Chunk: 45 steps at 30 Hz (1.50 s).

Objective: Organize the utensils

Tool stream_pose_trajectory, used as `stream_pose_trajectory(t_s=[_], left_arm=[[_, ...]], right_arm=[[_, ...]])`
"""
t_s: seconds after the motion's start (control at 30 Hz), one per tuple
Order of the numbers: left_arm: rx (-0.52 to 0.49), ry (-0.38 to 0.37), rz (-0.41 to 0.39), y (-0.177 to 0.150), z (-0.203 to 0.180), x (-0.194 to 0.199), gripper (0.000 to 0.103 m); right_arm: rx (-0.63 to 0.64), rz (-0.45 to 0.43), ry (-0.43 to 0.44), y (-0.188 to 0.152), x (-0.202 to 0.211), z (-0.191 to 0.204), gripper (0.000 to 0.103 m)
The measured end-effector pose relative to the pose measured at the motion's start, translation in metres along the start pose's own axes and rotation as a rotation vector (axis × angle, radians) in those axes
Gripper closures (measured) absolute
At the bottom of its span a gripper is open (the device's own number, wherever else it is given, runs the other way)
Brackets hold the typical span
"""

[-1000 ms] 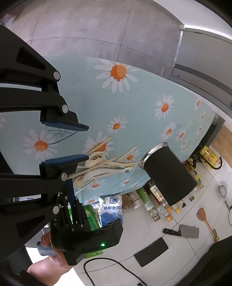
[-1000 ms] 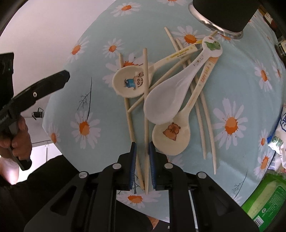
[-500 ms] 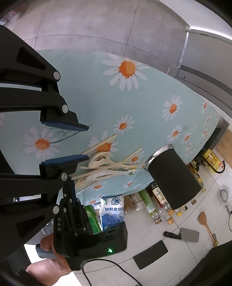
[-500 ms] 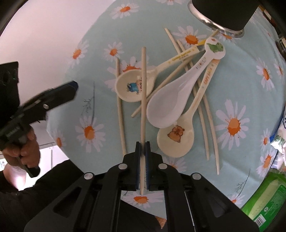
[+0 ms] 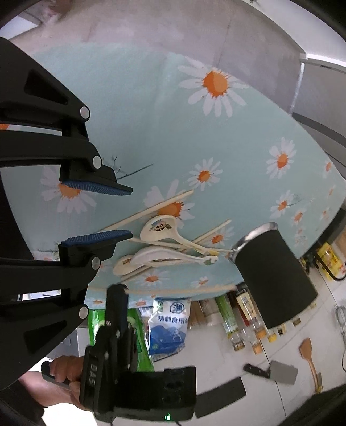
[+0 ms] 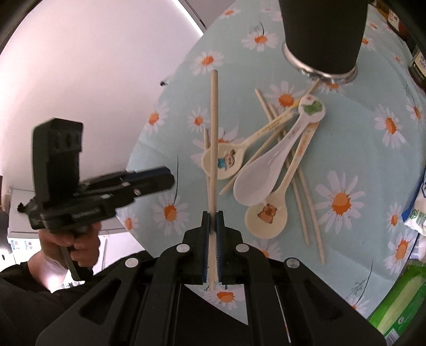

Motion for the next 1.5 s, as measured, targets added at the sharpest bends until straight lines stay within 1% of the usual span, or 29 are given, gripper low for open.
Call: stream_pose_trajectory(t_s=[0.07,0.17,0.23,0.3,0.33,0.37,0.43,0.47,0.5,0.57,0.7,0.8,0.87,0.9,1.03,1.13,1.27,1.33,1.37,1.43,1.5], left_arm=[[0.023,0.036,0.026,-0.002,-0.006,-0.005,0.077],[0.050,0.069,0.060,-0.003,-0.015,-0.011,0.077],[0.049,0.097,0.078,-0.004,-0.020,-0.016,0.077],[0.046,0.149,0.102,-0.005,-0.026,-0.021,0.077],[0.049,0.162,0.115,-0.005,-0.027,-0.024,0.077],[0.060,0.190,0.132,-0.006,-0.029,-0.028,0.077],[0.078,0.222,0.148,-0.006,-0.029,-0.031,0.077],[0.089,0.269,0.159,-0.006,-0.029,-0.033,0.077],[0.095,0.290,0.163,-0.006,-0.029,-0.034,0.077],[0.126,0.307,0.180,-0.006,-0.030,-0.039,0.077],[0.212,0.348,0.217,-0.005,-0.025,-0.047,0.077],[0.254,0.394,0.234,-0.006,-0.019,-0.049,0.077],[0.261,0.418,0.251,-0.005,-0.018,-0.050,0.078],[0.271,0.430,0.257,-0.005,-0.017,-0.050,0.080],[0.287,0.484,0.288,-0.002,-0.021,-0.057,0.080],[0.345,0.532,0.287,0.003,-0.024,-0.065,0.080],[0.369,0.591,0.291,0.005,-0.026,-0.069,0.080],[0.348,0.641,0.303,0.004,-0.028,-0.070,0.088],[0.342,0.652,0.307,0.004,-0.029,-0.070,0.090],[0.352,0.667,0.306,0.004,-0.028,-0.068,0.099],[0.357,0.662,0.297,0.003,-0.027,-0.067,0.099]], right_arm=[[-0.001,-0.022,0.028,0.002,0.009,-0.005,0.097],[0.006,-0.060,0.072,-0.005,0.020,-0.016,0.097],[0.004,-0.078,0.094,-0.008,0.026,-0.020,0.097],[0.005,-0.105,0.133,-0.008,0.034,-0.025,0.097],[0.000,-0.115,0.150,-0.008,0.037,-0.029,0.097],[-0.002,-0.123,0.162,-0.009,0.041,-0.030,0.097],[-0.008,-0.141,0.182,-0.010,0.043,-0.036,0.097],[-0.011,-0.153,0.199,-0.011,0.047,-0.038,0.097],[-0.009,-0.163,0.212,-0.011,0.050,-0.039,0.097],[-0.006,-0.189,0.243,-0.013,0.059,-0.041,0.097],[-0.023,-0.216,0.284,-0.007,0.059,-0.050,0.097],[-0.027,-0.224,0.320,-0.009,0.062,-0.052,0.097],[-0.019,-0.225,0.337,-0.011,0.064,-0.050,0.097],[-0.016,-0.224,0.344,-0.012,0.064,-0.050,0.097],[-0.005,-0.219,0.366,-0.015,0.062,-0.050,0.097],[-0.005,-0.221,0.385,-0.018,0.063,-0.052,0.097],[-0.011,-0.209,0.410,-0.020,0.058,-0.054,0.097],[-0.007,-0.202,0.411,-0.020,0.056,-0.054,0.097],[-0.005,-0.200,0.410,-0.020,0.056,-0.054,0.097],[-0.002,-0.200,0.404,-0.020,0.055,-0.053,0.097],[0.002,-0.199,0.410,-0.020,0.055,-0.051,0.097]])
Point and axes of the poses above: each gripper's, at about its wrist camera, not at the fingertips, and x roughly against the way its jaws point, z to its left, y to its top, the point moved 6 cm from there along -x, roughly the way its jaws point, and after that the axes turned 4 degrees about -x, right-handed, at the moved point
